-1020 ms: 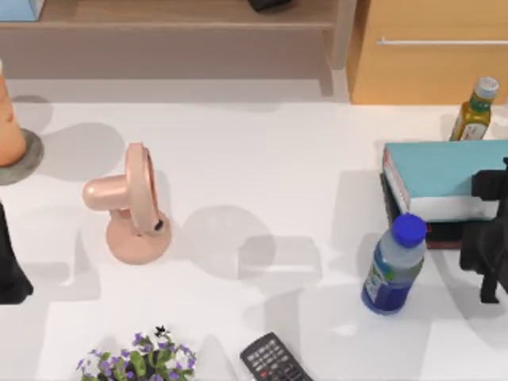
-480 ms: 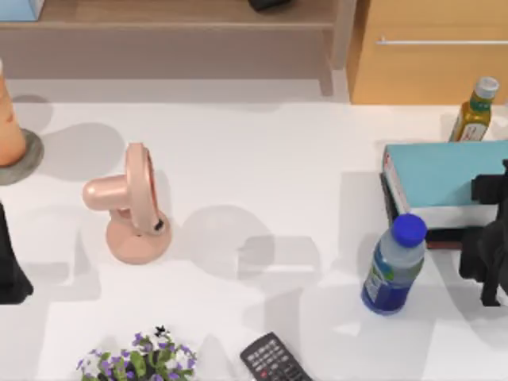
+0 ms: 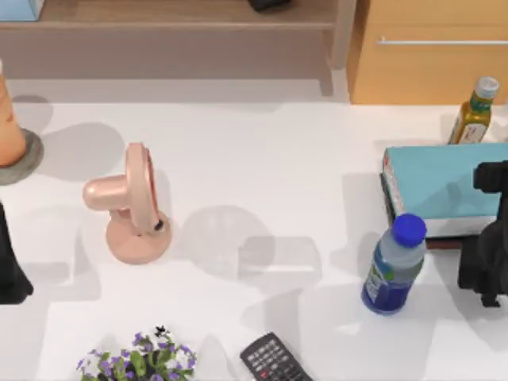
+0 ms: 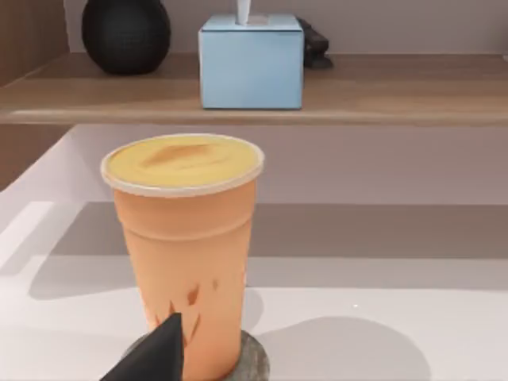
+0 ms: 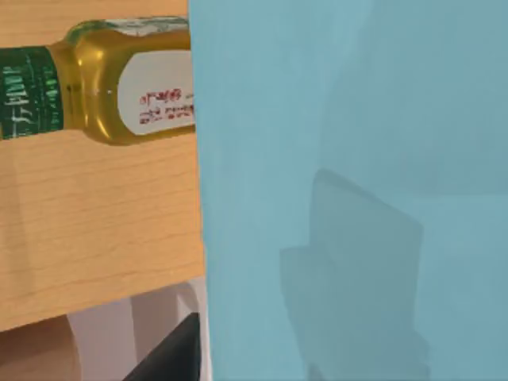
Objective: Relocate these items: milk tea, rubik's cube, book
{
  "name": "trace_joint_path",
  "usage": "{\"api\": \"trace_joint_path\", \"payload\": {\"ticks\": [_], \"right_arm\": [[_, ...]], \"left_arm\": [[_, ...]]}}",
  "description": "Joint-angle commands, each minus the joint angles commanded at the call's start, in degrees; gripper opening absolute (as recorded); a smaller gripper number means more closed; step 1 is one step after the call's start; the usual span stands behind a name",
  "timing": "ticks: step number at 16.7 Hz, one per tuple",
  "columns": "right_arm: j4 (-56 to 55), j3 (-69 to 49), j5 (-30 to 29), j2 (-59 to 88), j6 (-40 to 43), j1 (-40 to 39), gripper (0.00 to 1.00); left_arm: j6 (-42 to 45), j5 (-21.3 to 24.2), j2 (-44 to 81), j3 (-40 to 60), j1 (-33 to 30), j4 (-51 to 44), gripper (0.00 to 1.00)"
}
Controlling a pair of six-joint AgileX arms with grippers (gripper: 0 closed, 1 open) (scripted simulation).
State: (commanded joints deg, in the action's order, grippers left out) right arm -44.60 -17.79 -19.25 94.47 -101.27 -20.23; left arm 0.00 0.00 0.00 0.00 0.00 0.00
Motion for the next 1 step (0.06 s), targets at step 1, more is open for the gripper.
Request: {"api": "trace_joint_path", "payload": {"ticks": [1], "right_arm": [[0.00,0.00,0.00,0.00,0.00,0.00,1.00]], "left_arm": [[0.00,0.00,0.00,0.00,0.00,0.00,1.00]]}}
